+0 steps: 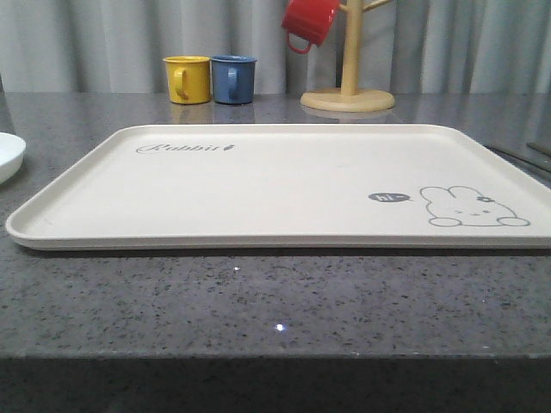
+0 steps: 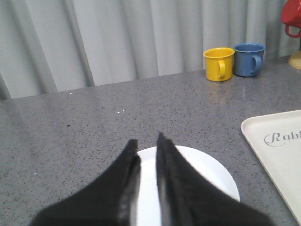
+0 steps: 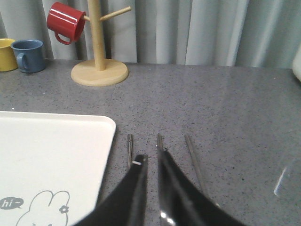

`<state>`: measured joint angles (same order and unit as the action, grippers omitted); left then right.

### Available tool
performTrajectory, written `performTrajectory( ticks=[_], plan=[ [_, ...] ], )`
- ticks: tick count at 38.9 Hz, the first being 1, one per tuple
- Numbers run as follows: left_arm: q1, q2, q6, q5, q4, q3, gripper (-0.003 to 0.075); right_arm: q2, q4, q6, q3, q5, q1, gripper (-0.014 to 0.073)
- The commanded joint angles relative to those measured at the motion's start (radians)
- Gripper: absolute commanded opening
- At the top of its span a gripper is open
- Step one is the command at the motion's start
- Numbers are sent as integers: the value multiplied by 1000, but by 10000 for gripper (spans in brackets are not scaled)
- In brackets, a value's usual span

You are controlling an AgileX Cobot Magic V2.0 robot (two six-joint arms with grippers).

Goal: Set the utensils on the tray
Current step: 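Lower the left gripper to the white plate rim and grasp it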

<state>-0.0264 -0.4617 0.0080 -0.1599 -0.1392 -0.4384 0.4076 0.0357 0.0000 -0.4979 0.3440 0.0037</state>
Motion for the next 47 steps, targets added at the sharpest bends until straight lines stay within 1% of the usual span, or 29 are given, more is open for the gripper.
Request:
performTrajectory(
  ticks=[1, 3, 5, 7, 8, 17, 20, 22, 28, 34, 36, 43, 47],
  plan=[
    [3, -11, -8, 87, 19, -36, 407, 12, -7, 0, -38, -71, -6, 360],
    [3, -11, -8, 87, 35, -36, 550, 12, -7, 0, -38, -71, -6, 475],
    [3, -11, -8, 87, 35, -36, 640, 12, -7, 0, -38, -71, -6, 574],
    [3, -11, -8, 87, 35, -36, 697, 12, -7, 0, -38, -71, -6, 631],
    [3, -11, -8, 91, 35, -36, 702, 12, -6, 0, -38, -71, -6, 650],
    [3, -24, -8, 130, 52, -38, 659, 12, -6, 0, -38, -71, -6, 654],
    [3, -64, -8, 104, 52, -71, 638, 12, -6, 0, -38, -71, -6, 654],
    [-3, -104, -8, 64, 52, -106, 624, 12, -6, 0, -38, -71, -6, 654],
    [-45, -278, -8, -133, 52, -262, 582, 12, -6, 0, -38, -71, -6, 654],
    [-112, -476, -8, -422, 52, -447, 542, 12, -6, 0, -38, -70, -6, 654],
    [-137, -545, -8, -491, 52, -495, 529, 12, -6, 0, -38, -70, -6, 654],
    [-210, -718, 8, -649, 52, -620, 502, 12, -6, 0, -38, -70, -6, 654],
    [-224, -813, 11, -767, 58, -679, 502, 12, -6, 0, -38, -70, -6, 654]
  ],
)
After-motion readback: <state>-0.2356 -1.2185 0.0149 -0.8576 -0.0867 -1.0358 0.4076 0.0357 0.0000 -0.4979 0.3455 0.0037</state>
